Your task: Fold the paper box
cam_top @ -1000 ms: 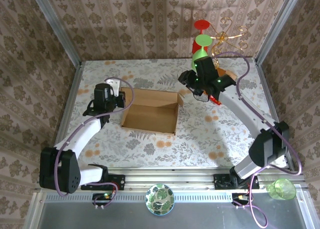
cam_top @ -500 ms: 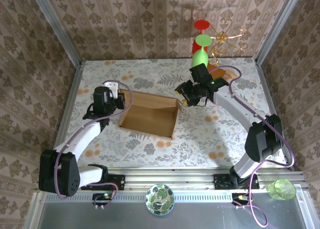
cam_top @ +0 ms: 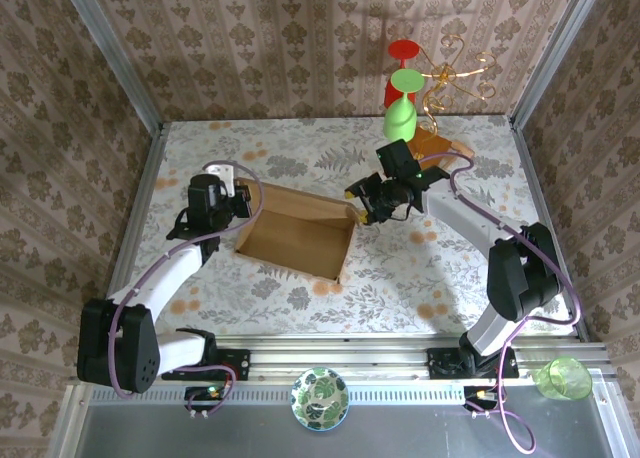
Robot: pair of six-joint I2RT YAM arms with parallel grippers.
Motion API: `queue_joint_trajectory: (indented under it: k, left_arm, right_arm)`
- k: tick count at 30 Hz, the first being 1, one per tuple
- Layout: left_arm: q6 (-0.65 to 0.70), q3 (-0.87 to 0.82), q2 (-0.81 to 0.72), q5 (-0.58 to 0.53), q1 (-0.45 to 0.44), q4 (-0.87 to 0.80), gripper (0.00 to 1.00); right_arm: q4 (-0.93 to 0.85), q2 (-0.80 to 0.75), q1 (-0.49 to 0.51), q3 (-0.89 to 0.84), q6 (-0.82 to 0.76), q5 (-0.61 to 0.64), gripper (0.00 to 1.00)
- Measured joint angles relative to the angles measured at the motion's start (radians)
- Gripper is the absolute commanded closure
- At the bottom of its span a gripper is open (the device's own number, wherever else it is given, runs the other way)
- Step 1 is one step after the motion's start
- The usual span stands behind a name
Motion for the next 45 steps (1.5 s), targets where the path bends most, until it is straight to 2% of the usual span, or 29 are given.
queue_joint_trajectory:
  k: [7, 17, 29, 38, 45]
  left_arm:
    - [-0.053, 0.015, 0.0, -0.018, 0.002, -0.022, 1.0]
    - [-0.147, 0.168, 0.002, -0.001, 0.029, -0.151, 1.0]
    - [-0.194, 0.273, 0.038, 0.016, 0.072, -0.257, 1.0]
    - [-0.217, 0.255, 0.044, 0.025, 0.075, -0.237, 1.0]
    - [-0.22, 0.041, 0.014, 0.031, 0.08, -0.029, 1.0]
  right_arm:
    - [0.028, 0.029, 0.004, 0.009, 0.075, -0.019, 0.52]
    - [0.061, 0.063, 0.004, 0.055, 0.152, -0.052, 0.55]
    - [0.042, 0.08, 0.0, 0.159, 0.187, -0.069, 0.64]
    - [0.044, 0.124, -0.001, 0.163, 0.183, -0.069, 0.67]
    - [0.072, 0.176, -0.006, 0.163, 0.098, -0.051, 0.68]
